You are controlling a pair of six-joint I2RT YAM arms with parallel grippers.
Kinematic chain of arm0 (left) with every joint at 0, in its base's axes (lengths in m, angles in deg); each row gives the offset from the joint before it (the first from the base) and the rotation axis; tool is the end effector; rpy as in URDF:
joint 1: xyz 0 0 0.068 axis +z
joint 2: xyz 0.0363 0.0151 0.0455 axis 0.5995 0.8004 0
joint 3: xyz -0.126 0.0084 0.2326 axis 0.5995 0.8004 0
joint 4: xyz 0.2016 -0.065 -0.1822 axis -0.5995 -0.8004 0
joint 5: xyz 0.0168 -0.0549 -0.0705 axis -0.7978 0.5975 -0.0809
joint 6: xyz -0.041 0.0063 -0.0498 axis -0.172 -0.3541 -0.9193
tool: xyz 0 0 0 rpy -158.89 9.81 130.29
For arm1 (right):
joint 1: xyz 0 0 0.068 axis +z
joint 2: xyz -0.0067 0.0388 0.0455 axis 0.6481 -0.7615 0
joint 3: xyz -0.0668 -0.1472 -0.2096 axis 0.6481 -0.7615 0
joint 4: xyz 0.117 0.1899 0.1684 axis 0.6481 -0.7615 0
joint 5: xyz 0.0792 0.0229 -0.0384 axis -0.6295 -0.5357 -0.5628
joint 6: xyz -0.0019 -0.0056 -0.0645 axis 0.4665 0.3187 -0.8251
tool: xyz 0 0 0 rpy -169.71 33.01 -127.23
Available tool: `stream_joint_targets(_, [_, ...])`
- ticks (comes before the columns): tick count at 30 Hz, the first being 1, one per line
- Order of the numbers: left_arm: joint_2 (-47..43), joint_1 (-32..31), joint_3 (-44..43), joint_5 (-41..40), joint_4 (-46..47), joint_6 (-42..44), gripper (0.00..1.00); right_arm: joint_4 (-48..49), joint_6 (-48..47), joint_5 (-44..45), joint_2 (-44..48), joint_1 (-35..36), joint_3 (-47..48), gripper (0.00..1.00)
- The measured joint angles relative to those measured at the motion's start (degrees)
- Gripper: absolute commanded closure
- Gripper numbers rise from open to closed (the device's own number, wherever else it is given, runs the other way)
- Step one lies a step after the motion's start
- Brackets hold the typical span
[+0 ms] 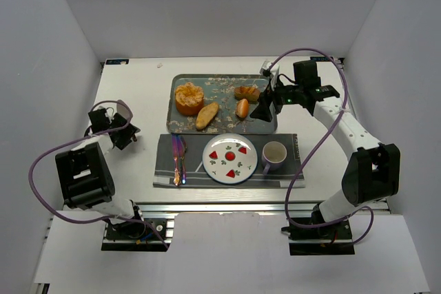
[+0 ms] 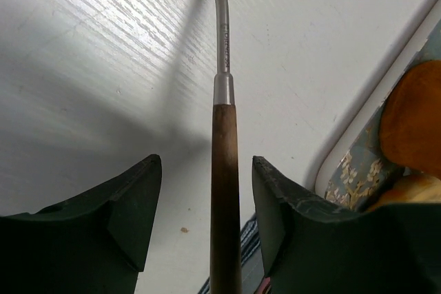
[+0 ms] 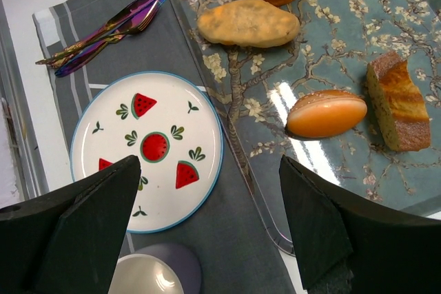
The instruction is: Place the bread
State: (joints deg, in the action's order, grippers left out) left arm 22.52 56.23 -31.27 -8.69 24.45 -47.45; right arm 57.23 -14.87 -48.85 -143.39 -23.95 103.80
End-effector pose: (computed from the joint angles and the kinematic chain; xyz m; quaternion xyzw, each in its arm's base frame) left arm 0.2988 0.0922 0.1221 -0.3840 0.8577 -0.1548 0.3050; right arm 0.3442 0.1391 0.2960 -0.4530 0.7151 0.3153 0.4290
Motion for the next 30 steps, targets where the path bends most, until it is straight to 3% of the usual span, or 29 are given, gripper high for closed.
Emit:
stream_joint_targets(5, [1.86,0.00,0.94,0.55,2.82,-0.61,0.50,0.09,-0.02,0.44,0.00,-0.13,0.00,0.13])
stream_joint_targets(9, [2.19,0.00,1.86,1.36,4.35,-1.14,0.73,0.09,-0.02,0.72,0.00,-0.26,0.00,0.13])
stream_joint_targets(16, [0.90,-0.02,3.65,2.45,6.23,-1.81,0.98,0.09,-0.09,1.03,0.07,-0.28,-0.04,0.13])
stream_joint_targets(22, [-6.36,-0.11,3.80,5.05,3.56,-3.13,1.00,0.09,-0.44,1.86,0.55,-0.59,-0.85,0.15])
stream_joint_targets(25, [-12.09,-1.90,2.62,8.24,1.51,-4.83,1.00,0.17,-0.50,2.27,1.29,-1.03,-1.40,0.51])
stream_joint_targets(26, [-13.49,-3.32,1.44,9.88,0.87,-5.35,1.00,0.22,-0.33,2.34,1.60,-1.22,-1.40,0.85])
stream_joint_targets(27, [-14.29,-5.07,0.17,11.58,0.37,-5.84,1.00,0.39,-0.33,2.40,1.86,-1.49,-1.40,1.00])
stream_joint_targets(30, [-14.75,-12.24,-5.40,17.25,-2.16,-6.67,1.00,0.52,1.11,2.64,2.62,-2.64,-1.40,1.00])
